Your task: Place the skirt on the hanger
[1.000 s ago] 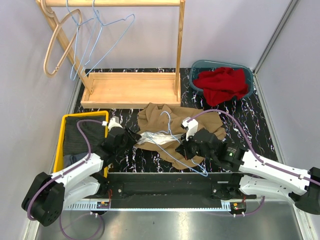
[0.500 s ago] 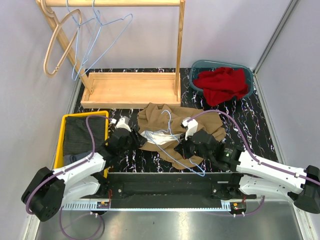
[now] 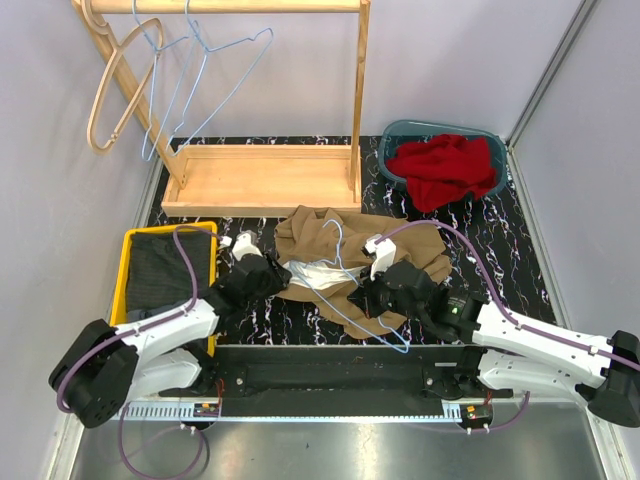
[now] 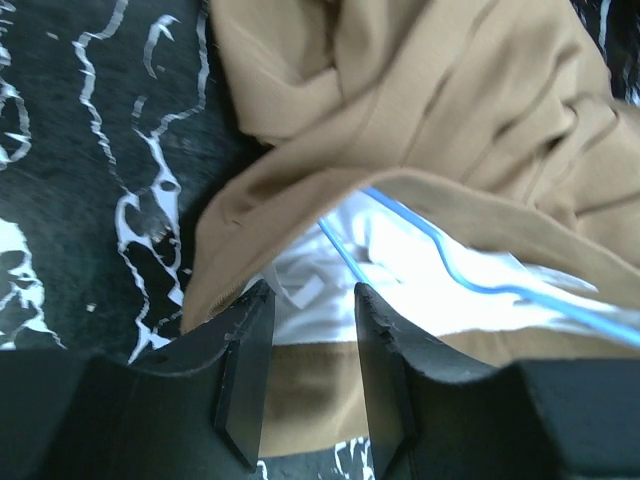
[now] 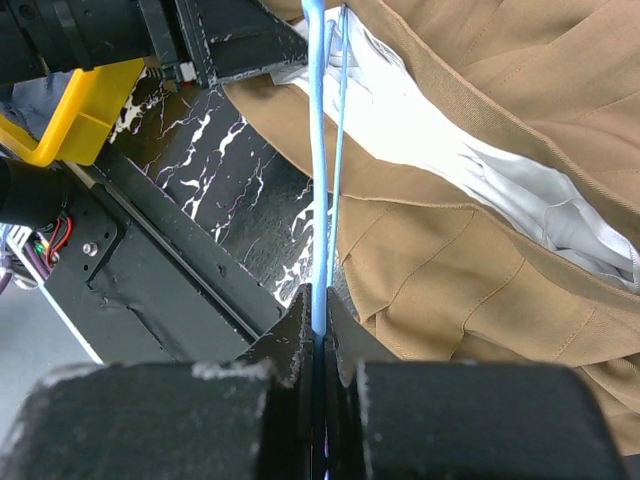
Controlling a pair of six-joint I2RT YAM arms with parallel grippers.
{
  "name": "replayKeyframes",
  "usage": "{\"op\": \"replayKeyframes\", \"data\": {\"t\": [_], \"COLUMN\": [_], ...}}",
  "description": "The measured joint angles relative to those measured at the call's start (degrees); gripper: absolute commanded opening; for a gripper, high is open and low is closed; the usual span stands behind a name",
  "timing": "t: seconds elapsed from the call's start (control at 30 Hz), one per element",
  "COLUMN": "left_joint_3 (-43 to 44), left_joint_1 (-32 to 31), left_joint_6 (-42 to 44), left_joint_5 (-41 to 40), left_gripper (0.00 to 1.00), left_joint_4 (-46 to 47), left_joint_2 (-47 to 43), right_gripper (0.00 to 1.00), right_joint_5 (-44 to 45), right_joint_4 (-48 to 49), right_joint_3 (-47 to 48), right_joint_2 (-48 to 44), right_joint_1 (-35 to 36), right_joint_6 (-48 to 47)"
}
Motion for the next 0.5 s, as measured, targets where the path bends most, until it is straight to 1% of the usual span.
{"op": "replayKeyframes", "data": {"t": [0.07,0.2,0.37,0.5], "left_joint_3": [0.22,0.81,1.05,1.14], "left_joint_1": [-0.07,-0.13,-0.39,-0.44], "left_joint_6": [-0.55,-1.27,-2.62,-3.5], "left_joint_5": [-1.51,-2.67,-2.8,-2.99], "left_gripper": [0.38,0.3,0.23,0.06], "left_joint_4": [0.46,1.9,3.98,4.72], "left_joint_2": [0.96,3.8,6.4,6.67], "right_gripper": [0.0,0.0,0.0,0.0], "right_joint_5": [0.0,0.0,-0.02,-0.02], "right_joint_4": [0.24,0.26,0.26,0.26], "right_joint_3": [-0.28,-0.57,-0.72,-0.72], "right_joint_2": [-0.13,-0.57,-0.85,-0.85], "right_joint_1": [0.0,0.0,0.0,0.0], "right_joint_6": [0.15,0.46,0.74,0.92]}}
